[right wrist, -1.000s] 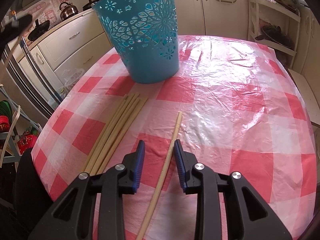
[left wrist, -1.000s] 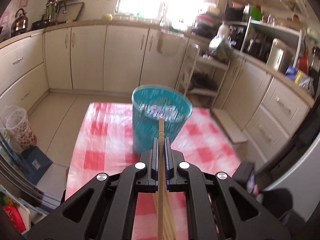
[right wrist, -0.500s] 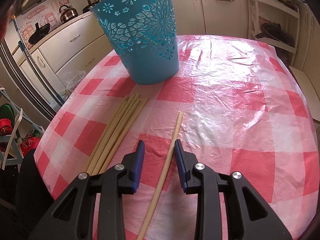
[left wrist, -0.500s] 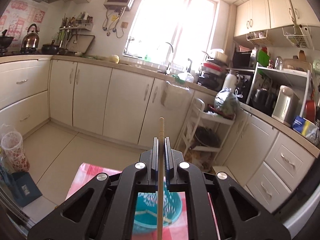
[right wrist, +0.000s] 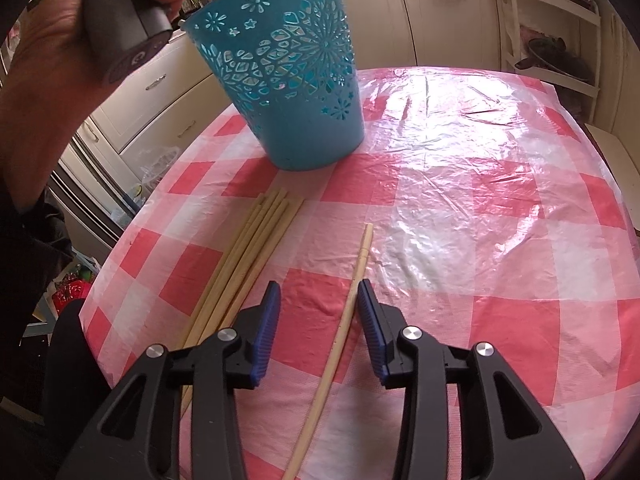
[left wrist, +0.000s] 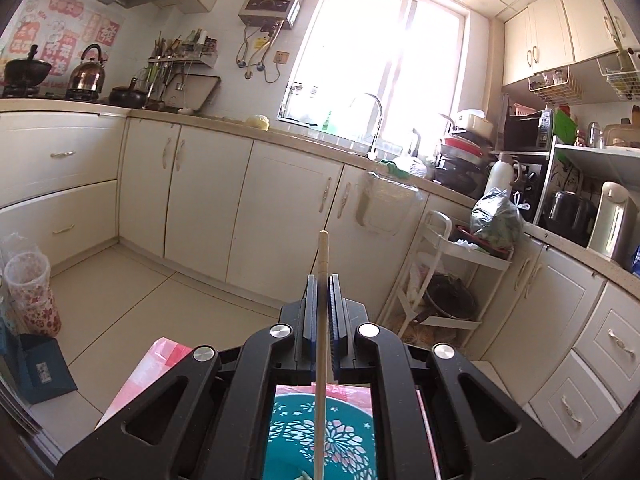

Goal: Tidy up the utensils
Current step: 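Lift the stick with the left tool and drop it into the basket, then close the right tool on a loose wooden stick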

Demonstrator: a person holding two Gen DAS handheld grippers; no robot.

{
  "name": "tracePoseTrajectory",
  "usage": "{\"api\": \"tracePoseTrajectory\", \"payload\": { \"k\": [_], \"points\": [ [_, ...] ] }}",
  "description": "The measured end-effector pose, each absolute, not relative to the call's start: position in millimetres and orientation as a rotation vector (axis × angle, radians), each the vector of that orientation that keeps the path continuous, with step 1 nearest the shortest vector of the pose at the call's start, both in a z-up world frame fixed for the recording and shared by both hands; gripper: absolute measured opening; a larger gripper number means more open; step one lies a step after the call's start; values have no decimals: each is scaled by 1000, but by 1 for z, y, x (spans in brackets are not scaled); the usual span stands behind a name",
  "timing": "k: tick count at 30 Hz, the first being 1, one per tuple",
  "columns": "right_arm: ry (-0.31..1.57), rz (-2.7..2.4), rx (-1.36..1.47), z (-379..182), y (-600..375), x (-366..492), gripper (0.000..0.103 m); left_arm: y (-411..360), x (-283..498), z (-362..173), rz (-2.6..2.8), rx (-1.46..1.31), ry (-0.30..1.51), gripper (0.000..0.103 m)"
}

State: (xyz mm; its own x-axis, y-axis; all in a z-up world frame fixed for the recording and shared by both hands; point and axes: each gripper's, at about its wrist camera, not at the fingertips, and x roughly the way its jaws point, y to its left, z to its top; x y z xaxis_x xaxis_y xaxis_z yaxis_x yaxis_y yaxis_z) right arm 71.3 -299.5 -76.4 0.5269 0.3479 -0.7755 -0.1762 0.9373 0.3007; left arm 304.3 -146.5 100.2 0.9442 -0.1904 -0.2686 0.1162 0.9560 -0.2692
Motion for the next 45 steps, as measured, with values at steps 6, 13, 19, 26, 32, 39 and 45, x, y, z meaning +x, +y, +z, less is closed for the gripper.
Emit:
{"api": "tracePoseTrajectory", "payload": {
  "k": [6, 13, 19, 26, 32, 39, 45],
  "points": [
    [968, 316, 193, -76, -299, 72, 42, -151, 295, 80, -152, -172, 345, 5],
    [971, 318, 193, -76, -297, 72, 42, -136, 263, 65, -112, -102, 420, 58],
    [970, 323, 245, -77, -308, 69, 42, -85, 195, 57, -33, -83, 380, 88],
    [968, 260, 168, -75, -298, 67, 37, -25, 158, -10, 41, -73, 529, 95],
    [964, 158, 66, -76, -292, 68, 9, -1, 152, -47, 47, -126, 592, 95],
    [984, 128, 11, -76, -288, 77, 8, -4, 155, -59, 2, -126, 607, 95],
    [1003, 118, -62, -73, -279, 76, 8, -4, 155, -57, -24, -149, 604, 95]
  ]
}}
